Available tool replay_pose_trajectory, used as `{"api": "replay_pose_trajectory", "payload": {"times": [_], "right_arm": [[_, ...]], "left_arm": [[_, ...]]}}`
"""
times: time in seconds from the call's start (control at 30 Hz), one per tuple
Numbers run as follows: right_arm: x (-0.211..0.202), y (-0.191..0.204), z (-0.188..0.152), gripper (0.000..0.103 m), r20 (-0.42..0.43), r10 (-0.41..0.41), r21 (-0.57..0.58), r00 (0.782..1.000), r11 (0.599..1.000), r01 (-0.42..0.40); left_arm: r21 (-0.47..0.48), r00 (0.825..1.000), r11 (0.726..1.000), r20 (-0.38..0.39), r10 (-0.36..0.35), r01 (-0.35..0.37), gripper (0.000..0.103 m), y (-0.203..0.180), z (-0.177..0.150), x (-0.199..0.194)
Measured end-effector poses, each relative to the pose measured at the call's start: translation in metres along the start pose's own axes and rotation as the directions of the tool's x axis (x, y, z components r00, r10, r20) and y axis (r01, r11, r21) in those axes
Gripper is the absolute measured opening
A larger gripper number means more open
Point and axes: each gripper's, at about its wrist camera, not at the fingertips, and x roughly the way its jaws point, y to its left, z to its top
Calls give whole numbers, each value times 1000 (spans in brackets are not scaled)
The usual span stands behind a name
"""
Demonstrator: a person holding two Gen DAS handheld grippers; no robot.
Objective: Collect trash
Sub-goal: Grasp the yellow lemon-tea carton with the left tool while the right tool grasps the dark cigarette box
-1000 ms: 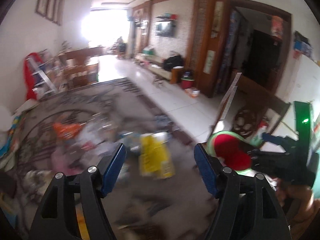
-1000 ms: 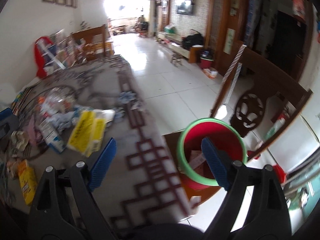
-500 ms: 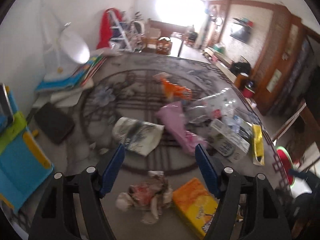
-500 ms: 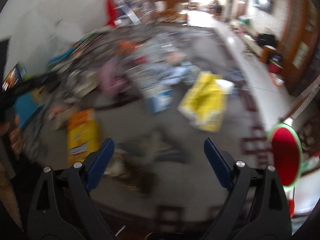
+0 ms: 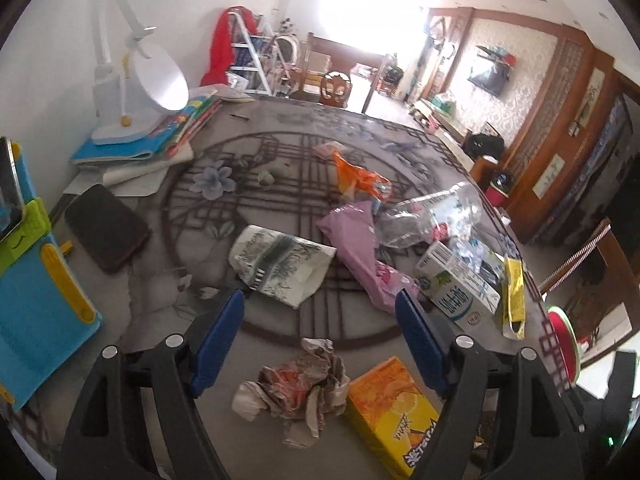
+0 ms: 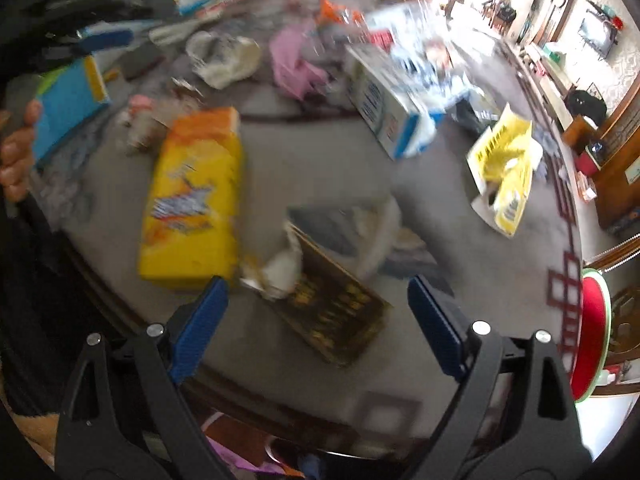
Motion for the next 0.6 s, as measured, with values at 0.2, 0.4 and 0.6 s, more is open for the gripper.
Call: {"api": "replay_pose_trajectory", "payload": {"times": [0.2, 0.4, 0.6], "right_arm": [[23, -8, 4, 87, -87, 49, -29, 995, 998, -52], [23, -10, -1, 59, -78, 76, -32, 994, 996, -79], [7, -42, -5, 52, 14, 83, 87, 996, 993, -84]], "left_arm": [[-13, 999, 999, -23, -49, 48, 74, -5, -5, -3], [7, 987, 993, -106, -120, 122, 76, -30, -36, -9], [9, 955, 990, -265, -132, 139, 76, -55, -80, 13]]}}
